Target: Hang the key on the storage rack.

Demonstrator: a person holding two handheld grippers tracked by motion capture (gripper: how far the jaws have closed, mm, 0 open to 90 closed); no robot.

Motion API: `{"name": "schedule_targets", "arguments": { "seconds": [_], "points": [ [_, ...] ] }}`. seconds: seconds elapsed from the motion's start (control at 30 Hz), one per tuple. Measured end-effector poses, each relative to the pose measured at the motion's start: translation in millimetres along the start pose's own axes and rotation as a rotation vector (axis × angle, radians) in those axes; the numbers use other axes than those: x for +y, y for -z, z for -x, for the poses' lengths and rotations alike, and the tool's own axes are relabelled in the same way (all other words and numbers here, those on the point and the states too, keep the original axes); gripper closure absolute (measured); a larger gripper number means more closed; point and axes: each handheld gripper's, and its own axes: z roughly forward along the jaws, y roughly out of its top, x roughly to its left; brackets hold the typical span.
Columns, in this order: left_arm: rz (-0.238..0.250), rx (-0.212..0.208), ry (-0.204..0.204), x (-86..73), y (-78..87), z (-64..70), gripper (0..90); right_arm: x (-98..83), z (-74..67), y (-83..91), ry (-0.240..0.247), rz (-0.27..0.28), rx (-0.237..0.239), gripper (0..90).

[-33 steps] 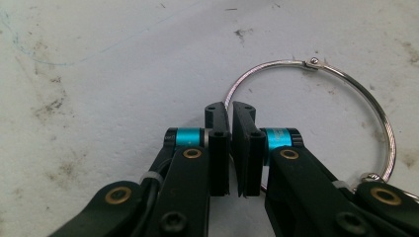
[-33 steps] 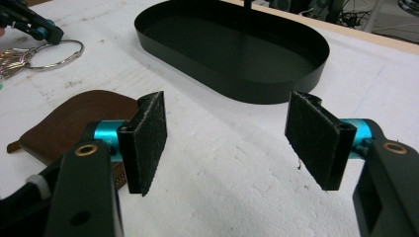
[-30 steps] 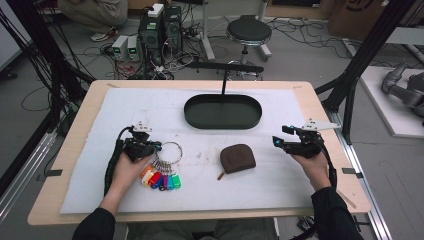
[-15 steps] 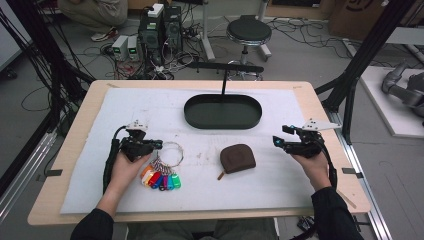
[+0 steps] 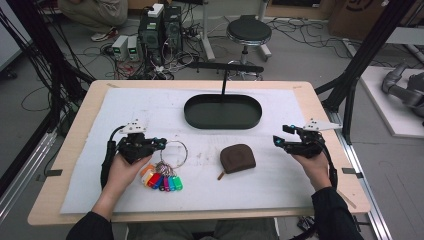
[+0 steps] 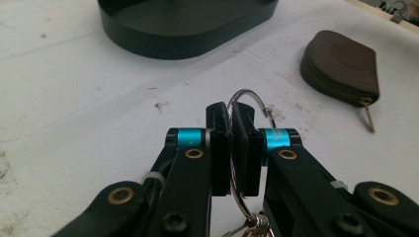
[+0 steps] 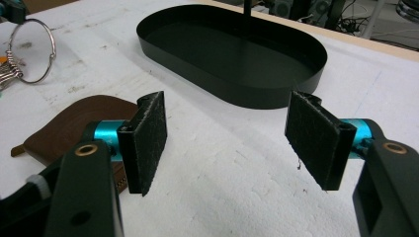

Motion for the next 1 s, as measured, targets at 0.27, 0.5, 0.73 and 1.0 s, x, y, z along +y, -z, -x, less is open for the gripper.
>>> {"name": "schedule_targets", "arguments": {
  "seconds": [0.27,0.5,0.73,1.0],
  "points": [
    [0.021,-0.045,-0.058,4.4,4.4,16.6,86.1,0.2,0.0,0.5,0.002,0.003,-0.002,33.5],
    [0.019,-0.061,-0.066,4.2,4.3,19.1,85.9,0.1,0.4,0.7,0.001,0.005,-0.001,33.5],
    [-0.018,-0.095,-0.079,2.7,2.2,20.8,82.9,0.0,0.8,0.6,0.001,0.004,0.001,33.5],
    [-0.045,-0.101,-0.101,2.3,-1.0,24.2,85.8,0.0,1.4,1.1,0.004,0.008,-0.001,33.7]
  ]
}}
